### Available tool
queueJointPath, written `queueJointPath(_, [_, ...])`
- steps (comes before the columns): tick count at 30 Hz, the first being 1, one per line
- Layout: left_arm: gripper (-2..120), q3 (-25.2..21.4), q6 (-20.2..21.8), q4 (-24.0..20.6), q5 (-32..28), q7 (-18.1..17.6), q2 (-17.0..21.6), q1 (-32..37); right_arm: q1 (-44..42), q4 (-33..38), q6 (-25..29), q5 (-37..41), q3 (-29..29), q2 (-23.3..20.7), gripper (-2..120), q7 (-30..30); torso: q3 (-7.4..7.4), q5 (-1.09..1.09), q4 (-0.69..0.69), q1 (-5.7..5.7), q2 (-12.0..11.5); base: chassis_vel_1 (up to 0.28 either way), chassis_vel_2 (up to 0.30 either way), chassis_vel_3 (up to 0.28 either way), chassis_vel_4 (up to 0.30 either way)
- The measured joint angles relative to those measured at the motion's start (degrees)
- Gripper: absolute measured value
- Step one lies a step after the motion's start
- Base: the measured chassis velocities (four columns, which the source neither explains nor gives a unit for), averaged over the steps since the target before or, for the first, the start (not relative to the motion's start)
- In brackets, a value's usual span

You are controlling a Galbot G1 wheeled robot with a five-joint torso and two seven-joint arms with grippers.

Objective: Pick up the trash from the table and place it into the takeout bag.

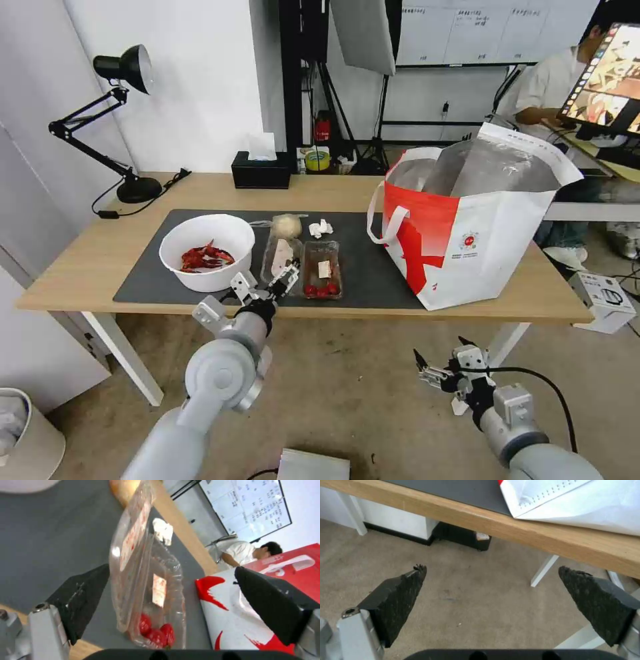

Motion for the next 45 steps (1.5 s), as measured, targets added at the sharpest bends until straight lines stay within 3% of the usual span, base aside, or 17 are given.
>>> queueJointPath(24, [100, 0.39, -0.8, -0.29, -0.78, 0.5, 1.21, -2.63, -0.57, 0.73, 0.05, -0.66, 0.24, 0.47, 100, -0.13, 0.0, 0.0, 0.0, 0.0, 0.0, 0.0, 0.0, 0.0, 0.0])
queueJointPath(38, [100, 4.73, -1.09, 0.07, -1.19, 2.27, -0.24, -5.02, -1.05, 1.32, 0.06, -0.51, 1.57, 0.31, 100, -0.14, 0.0, 0.01, 0.0, 0.0, 0.0, 0.0, 0.0, 0.0, 0.0])
queueJointPath(45, [100, 8.07, 0.25, 2.39, -1.38, 2.15, -1.78, -8.08, -1.59, 1.76, 0.06, -0.48, 2.05, 0.62, 100, -0.14, 0.0, 0.01, 0.0, 0.0, 0.0, 0.0, 0.0, 0.0, 0.0])
